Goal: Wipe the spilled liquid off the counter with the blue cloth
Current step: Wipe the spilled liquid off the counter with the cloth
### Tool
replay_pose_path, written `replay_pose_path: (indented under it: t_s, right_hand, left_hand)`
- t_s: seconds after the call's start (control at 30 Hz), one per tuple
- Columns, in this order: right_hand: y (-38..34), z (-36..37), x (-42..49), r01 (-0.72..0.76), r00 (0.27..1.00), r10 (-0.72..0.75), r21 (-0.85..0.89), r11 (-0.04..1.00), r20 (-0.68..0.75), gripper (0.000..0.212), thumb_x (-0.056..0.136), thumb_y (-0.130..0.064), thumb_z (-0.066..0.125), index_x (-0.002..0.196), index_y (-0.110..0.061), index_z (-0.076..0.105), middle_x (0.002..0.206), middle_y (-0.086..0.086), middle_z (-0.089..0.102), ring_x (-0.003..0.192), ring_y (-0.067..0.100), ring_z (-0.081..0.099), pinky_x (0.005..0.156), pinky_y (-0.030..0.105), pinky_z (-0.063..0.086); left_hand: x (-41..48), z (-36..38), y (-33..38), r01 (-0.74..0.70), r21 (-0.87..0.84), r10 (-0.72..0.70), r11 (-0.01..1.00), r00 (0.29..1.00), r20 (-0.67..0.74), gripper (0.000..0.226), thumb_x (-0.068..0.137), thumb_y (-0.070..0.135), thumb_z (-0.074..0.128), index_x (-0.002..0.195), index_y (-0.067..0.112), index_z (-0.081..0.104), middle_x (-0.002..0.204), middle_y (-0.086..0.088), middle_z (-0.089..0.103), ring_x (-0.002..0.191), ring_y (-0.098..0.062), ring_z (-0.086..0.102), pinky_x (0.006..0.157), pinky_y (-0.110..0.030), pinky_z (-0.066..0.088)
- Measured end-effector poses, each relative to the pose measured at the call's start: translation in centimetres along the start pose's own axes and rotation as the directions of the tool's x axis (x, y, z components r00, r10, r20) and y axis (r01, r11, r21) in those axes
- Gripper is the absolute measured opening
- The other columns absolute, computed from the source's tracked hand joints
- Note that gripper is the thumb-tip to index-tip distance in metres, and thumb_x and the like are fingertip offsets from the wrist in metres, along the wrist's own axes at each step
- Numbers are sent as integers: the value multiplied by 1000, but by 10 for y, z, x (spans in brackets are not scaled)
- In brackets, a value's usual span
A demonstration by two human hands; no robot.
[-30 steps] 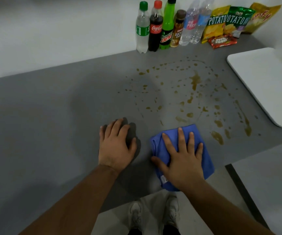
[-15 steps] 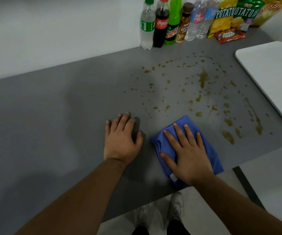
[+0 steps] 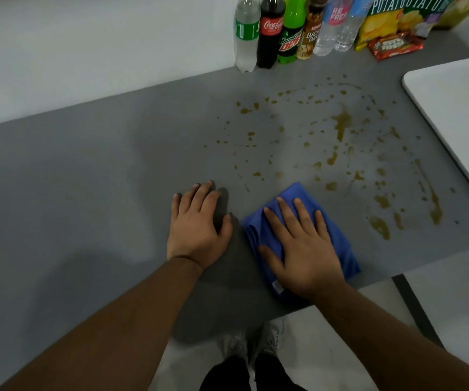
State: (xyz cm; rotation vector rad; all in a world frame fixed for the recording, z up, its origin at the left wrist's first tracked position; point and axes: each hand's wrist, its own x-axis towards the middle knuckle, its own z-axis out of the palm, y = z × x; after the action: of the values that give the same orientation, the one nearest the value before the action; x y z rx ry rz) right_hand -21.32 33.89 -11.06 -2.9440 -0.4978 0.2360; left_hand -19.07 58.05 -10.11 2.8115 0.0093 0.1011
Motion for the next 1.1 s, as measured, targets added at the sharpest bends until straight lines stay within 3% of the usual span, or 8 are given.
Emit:
replay_pose_path:
  t_s: [0.1, 0.3, 0.5, 0.67, 0.8, 0.93, 1.0, 1.1]
  right_hand:
    - [14, -2, -1, -37, 999, 36, -16, 999, -17, 79, 100, -80, 19, 167, -39, 9, 177, -5, 3, 163, 27, -4, 128, 62, 4]
    - [-8, -14, 51, -131, 990, 133, -29, 991, 55, 89, 93, -82, 13, 167, -34, 2, 177, 2, -7, 161, 35, -13, 127, 62, -2]
    - [-11, -3, 17, -14, 999, 14, 6, 1000, -39, 81, 99, -79, 20, 167, -37, 8, 177, -1, -1, 162, 29, -8, 128, 62, 9]
    - [-2, -8, 26, -146, 989, 146, -4, 989, -4, 94, 87, -94, 20, 166, -45, 4, 177, 3, -8, 161, 36, -12, 127, 63, -1]
    - [-19, -18, 73, -171, 984, 171, -7, 985, 57, 99, 84, -95, 17, 165, -43, -4, 176, 4, -15, 159, 38, -16, 126, 64, -5]
    - [-39, -17, 87, -138, 989, 139, -24, 990, 43, 91, 92, -88, 12, 167, -38, -4, 176, 3, -14, 159, 36, -19, 127, 60, -7]
    - [-40, -11, 73, -100, 995, 100, -20, 995, -2, 81, 98, -81, 7, 167, -38, 0, 177, 0, -8, 161, 32, -13, 129, 60, -1]
    - [-28, -4, 55, -102, 994, 101, -6, 995, -52, 75, 103, -76, 15, 167, -40, 8, 177, -4, 1, 163, 28, -5, 128, 61, 8]
  left_hand:
    - [-1, -1, 2, 14, 9, -14, 1000, 1000, 0, 58, 92, 54, 49, 141, 23, 54, 159, 1, 45, 150, -26, 35, 127, -55, 20]
    - [-2, 0, 2, 13, 20, -12, 1000, 1000, -12, 57, 91, 52, 51, 139, 23, 55, 158, 1, 47, 147, -27, 38, 126, -55, 22]
    - [2, -1, 0, 13, 18, -13, 1000, 1000, -7, 57, 89, 54, 52, 137, 24, 53, 154, 1, 47, 141, -28, 41, 124, -55, 25]
    - [18, -2, -4, 0, -5, 0, 1000, 1000, 13, 61, 86, 60, 55, 135, 23, 54, 153, -4, 45, 143, -32, 38, 126, -55, 20]
    - [51, -7, -7, -22, -8, 22, 1000, 999, 27, 61, 86, 56, 53, 136, 21, 55, 152, -7, 46, 144, -34, 37, 128, -57, 14]
    - [68, -8, -16, -70, -5, 71, 998, 997, 37, 56, 85, 47, 57, 133, 17, 58, 147, -8, 52, 137, -34, 44, 122, -59, 25]
    - [66, -5, -17, -91, -10, 91, 996, 996, 6, 52, 86, 40, 58, 132, 17, 59, 147, -8, 53, 137, -34, 46, 121, -59, 28]
    - [63, -1, -19, -107, -21, 107, 994, 993, -41, 49, 86, 35, 58, 131, 18, 61, 147, -7, 55, 138, -32, 48, 121, -59, 29]
